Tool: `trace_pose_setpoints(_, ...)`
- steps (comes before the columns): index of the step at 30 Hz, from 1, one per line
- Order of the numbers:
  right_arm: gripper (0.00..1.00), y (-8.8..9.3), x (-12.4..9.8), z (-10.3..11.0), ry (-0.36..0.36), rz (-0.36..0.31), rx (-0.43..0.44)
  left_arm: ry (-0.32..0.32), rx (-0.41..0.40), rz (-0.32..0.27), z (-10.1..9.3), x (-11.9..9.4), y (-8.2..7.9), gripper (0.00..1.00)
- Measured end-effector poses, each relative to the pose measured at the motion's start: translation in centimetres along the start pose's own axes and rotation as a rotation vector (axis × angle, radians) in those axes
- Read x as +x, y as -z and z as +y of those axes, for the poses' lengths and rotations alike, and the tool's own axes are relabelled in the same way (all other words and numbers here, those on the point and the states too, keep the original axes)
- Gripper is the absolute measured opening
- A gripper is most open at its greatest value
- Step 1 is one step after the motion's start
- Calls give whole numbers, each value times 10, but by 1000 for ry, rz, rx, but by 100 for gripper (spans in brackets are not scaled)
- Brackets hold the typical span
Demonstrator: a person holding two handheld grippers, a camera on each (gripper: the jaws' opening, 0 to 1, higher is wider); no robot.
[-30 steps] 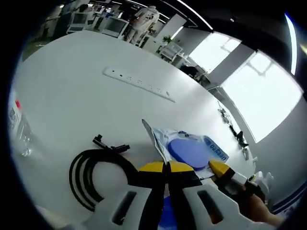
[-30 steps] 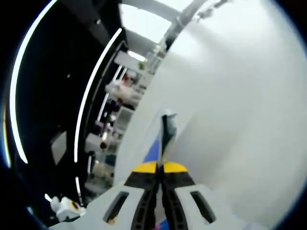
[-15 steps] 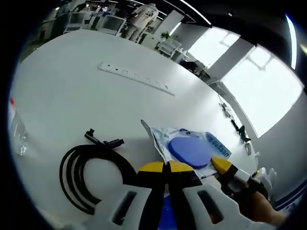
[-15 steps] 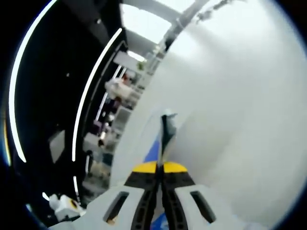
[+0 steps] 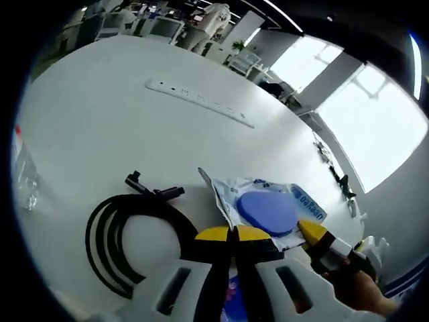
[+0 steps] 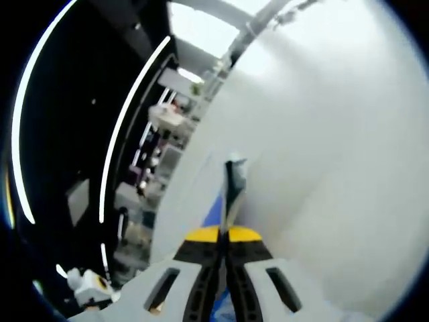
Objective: Arrange the tabletop items into an orderly group along one side of the table until the central work area is clear of visible clutter.
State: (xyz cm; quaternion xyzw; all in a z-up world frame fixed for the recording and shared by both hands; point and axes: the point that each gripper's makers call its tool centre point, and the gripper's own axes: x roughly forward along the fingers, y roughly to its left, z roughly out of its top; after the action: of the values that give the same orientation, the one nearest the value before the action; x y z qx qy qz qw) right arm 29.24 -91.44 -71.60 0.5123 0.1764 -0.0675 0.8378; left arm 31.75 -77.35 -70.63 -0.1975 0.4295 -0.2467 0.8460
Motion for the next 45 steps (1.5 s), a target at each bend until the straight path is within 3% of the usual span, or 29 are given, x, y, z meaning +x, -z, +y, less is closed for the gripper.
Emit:
trace_pose_setpoints(12, 0, 2, -2, -7, 18, 9, 55, -3, -28, 8, 1, 3, 3, 1)
trace_pose_setpoints(24, 1, 6, -3, -13, 54, 28, 34, -20, -29, 19, 3, 5, 8, 1)
trace_pose_setpoints(32, 6, 7, -3, -19, 75, 34, 6, -26, -51, 18, 3, 5, 10, 1)
trace_pose_setpoints(36, 16, 5, -3, -18, 71, 28, 3, -20, -75, 6, 2, 4, 9, 3)
trace_pose_setpoints(45, 26, 3, -4, -12, 52, 16, 16, -38, -96, -50, 6, -3, 2, 27)
